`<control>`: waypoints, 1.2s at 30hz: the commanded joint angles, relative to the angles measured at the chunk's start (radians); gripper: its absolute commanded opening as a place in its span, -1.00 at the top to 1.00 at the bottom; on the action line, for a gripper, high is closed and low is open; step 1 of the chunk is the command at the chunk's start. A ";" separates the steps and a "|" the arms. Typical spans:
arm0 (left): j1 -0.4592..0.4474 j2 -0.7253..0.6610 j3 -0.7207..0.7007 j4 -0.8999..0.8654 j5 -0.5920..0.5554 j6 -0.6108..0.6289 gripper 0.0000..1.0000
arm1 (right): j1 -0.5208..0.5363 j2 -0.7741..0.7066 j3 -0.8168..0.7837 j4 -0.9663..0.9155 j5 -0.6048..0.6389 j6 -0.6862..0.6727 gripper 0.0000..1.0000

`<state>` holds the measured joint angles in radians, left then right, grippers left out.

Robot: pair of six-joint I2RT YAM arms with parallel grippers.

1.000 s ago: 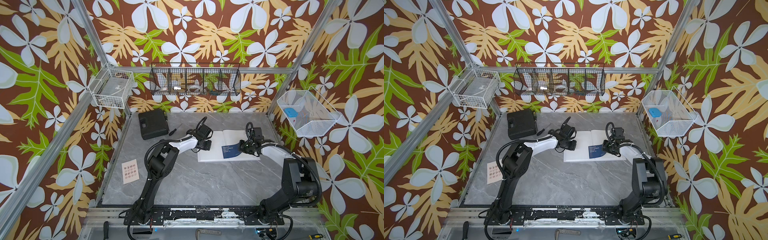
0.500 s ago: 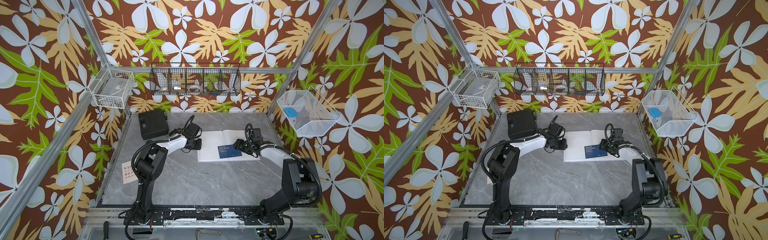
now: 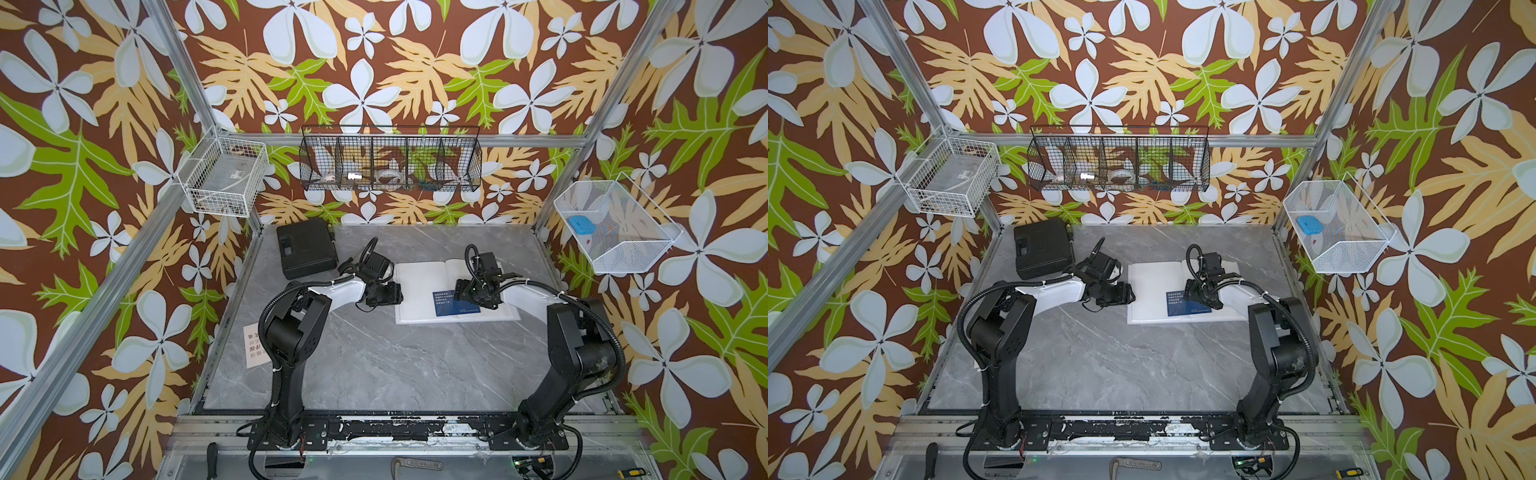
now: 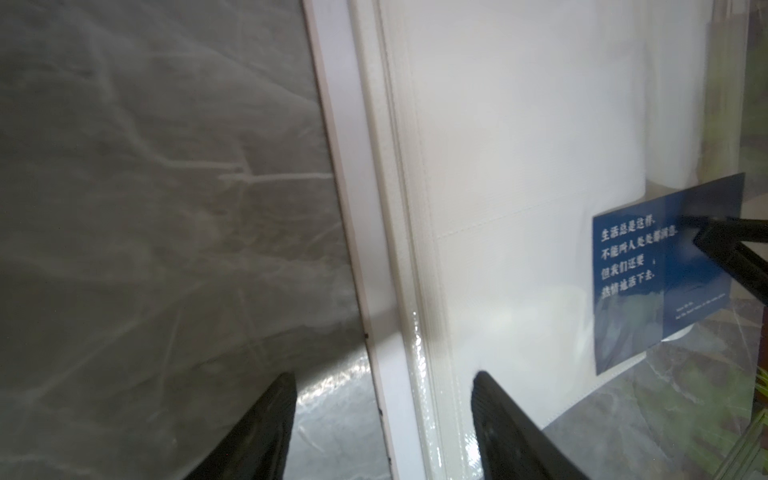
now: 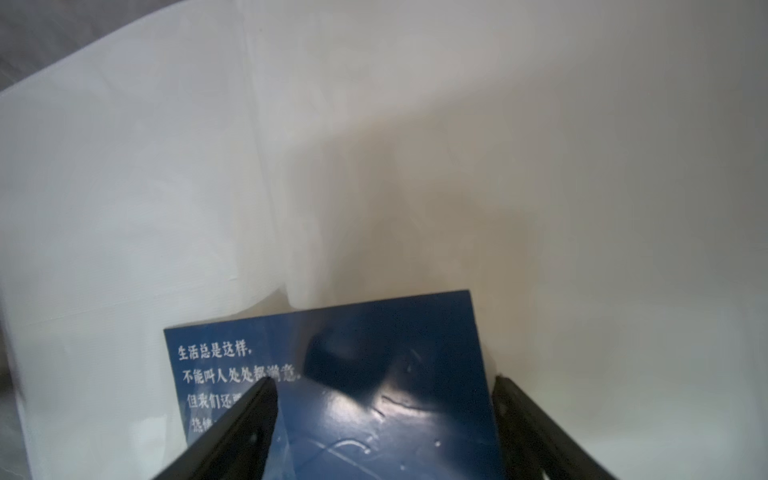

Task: Place the photos into the photo albums
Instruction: Insert the photo into the photo album.

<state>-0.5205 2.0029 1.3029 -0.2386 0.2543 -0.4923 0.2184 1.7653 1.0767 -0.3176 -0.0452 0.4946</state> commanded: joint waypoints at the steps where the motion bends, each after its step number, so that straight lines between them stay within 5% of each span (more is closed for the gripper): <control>1: 0.002 0.003 -0.020 0.009 0.019 -0.012 -0.41 | 0.016 0.014 0.013 -0.015 0.015 0.026 -0.67; 36: 0.002 0.005 -0.159 0.175 0.170 -0.080 -0.43 | 0.190 0.156 0.178 -0.061 -0.104 0.061 -0.80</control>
<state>-0.5152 1.9953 1.1587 0.0631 0.4114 -0.5476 0.4061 1.9221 1.2552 -0.3447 -0.0883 0.5510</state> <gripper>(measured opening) 0.714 0.898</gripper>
